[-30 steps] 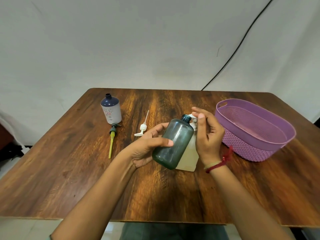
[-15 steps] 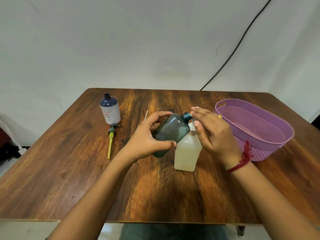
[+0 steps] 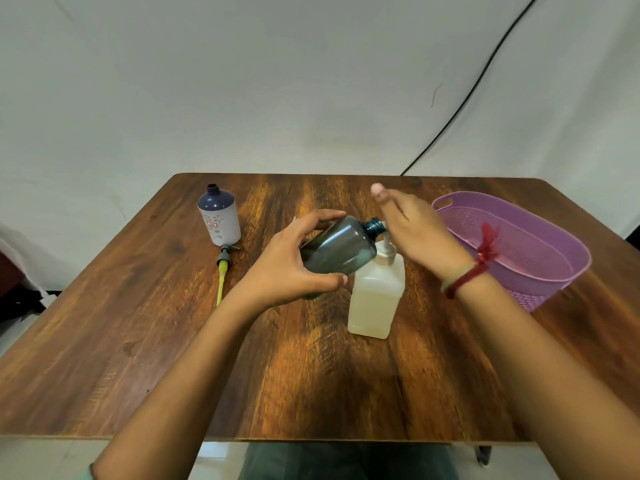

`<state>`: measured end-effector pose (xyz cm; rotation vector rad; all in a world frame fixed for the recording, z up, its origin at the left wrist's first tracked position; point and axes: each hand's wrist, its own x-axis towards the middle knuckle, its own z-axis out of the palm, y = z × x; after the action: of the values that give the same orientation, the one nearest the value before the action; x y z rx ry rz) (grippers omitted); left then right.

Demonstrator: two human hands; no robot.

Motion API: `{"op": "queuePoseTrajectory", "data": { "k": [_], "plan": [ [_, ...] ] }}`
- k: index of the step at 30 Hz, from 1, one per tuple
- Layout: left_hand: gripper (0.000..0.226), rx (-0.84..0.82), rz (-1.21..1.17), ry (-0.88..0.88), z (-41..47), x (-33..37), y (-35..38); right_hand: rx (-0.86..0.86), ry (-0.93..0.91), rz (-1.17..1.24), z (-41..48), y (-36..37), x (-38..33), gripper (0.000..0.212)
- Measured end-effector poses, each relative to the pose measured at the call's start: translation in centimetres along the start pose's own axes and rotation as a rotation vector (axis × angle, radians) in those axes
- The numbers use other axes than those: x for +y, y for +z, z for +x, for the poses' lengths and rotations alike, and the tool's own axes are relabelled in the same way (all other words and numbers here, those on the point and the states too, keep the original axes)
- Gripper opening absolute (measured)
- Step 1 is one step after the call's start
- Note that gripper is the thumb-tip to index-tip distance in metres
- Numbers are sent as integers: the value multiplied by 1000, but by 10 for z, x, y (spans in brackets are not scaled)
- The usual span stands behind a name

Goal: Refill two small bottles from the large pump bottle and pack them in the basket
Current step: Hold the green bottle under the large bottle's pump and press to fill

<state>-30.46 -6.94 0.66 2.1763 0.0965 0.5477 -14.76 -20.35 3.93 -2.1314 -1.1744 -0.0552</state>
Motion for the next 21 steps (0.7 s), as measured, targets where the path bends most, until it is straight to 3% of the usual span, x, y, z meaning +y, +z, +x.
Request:
{"op": "queuePoseTrajectory", "data": {
  "k": [2,5,10,15,18,21],
  "plan": [
    [75,12,5,6,-1,1,0,-25,-7,6,-3,6,1,46],
    [75,24,1,7,-2,1,-1,5,-94,94,-16,8,4,74],
    [74,27,-8,22,-2,3,0,43,-262,-380,-35,8,15,92],
    [74,27,-16,25,-1,2,2,90,-221,-435,-39,17,13,110],
    [74,16,-14,25,-1,0,2,68,-156,-158,-39,18,14,115],
    [75,4,-9,21,1,-1,0,14,56,469,-31,10,12,114]
  ]
}}
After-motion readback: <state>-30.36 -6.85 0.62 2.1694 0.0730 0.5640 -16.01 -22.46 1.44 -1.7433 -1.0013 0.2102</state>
